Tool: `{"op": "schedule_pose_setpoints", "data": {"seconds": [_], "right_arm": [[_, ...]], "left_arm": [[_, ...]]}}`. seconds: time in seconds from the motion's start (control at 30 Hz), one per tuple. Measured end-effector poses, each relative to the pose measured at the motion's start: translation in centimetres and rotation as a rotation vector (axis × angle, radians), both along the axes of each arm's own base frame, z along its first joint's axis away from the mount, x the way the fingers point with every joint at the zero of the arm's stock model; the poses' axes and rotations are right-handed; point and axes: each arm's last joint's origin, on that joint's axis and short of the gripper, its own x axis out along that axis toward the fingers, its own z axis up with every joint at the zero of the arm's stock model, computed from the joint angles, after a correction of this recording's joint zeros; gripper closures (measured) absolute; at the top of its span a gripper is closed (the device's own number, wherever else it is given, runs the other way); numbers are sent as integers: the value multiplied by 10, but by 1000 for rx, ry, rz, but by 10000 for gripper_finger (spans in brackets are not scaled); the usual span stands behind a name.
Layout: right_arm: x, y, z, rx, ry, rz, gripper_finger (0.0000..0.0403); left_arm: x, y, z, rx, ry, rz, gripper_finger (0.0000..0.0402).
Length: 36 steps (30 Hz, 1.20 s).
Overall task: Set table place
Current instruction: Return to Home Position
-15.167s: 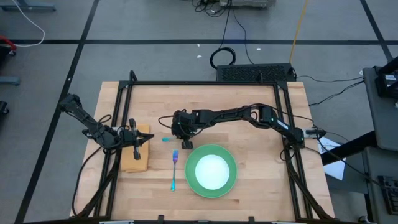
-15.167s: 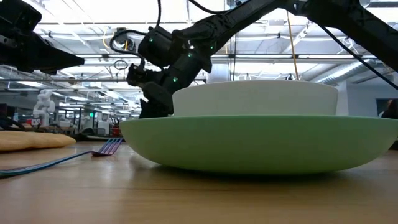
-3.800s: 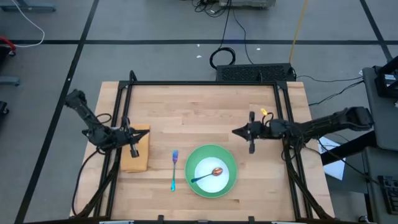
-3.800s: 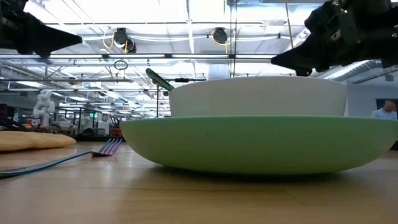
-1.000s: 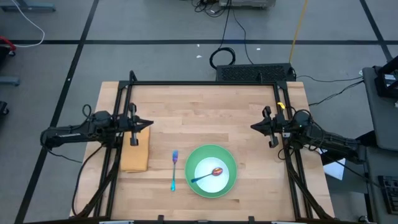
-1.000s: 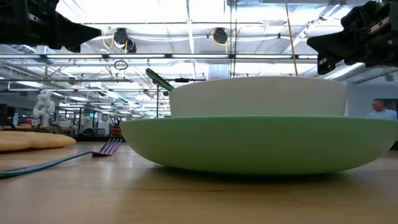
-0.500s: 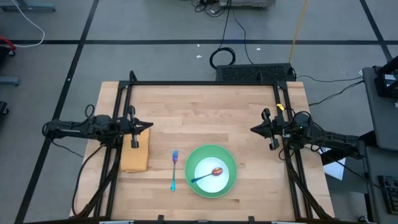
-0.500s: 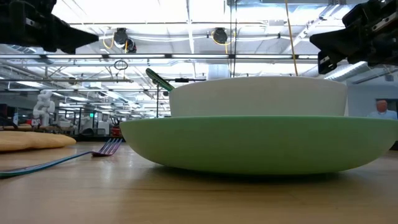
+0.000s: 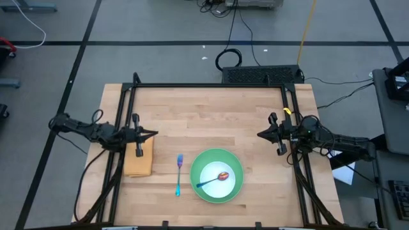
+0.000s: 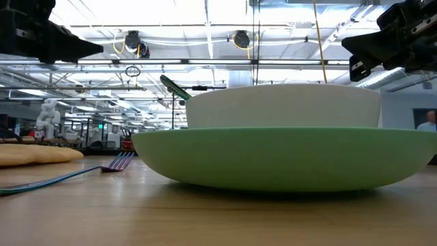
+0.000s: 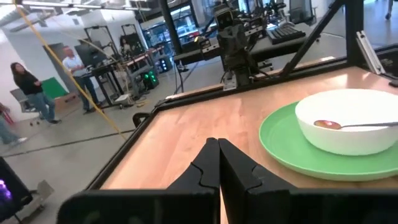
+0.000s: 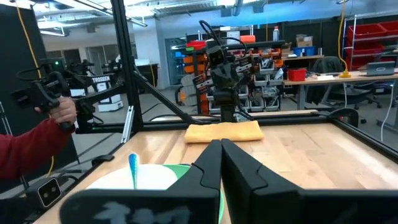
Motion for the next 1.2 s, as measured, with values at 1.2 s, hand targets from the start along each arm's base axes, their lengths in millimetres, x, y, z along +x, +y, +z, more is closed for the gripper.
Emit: {"op": "schedule_pose_setpoints", "data": {"seconds": [1.2], "right_arm": [[0,1,-2,-43,16,26,403]], "left_arm": [[3,16,-4,64,44,-155,401]]}}
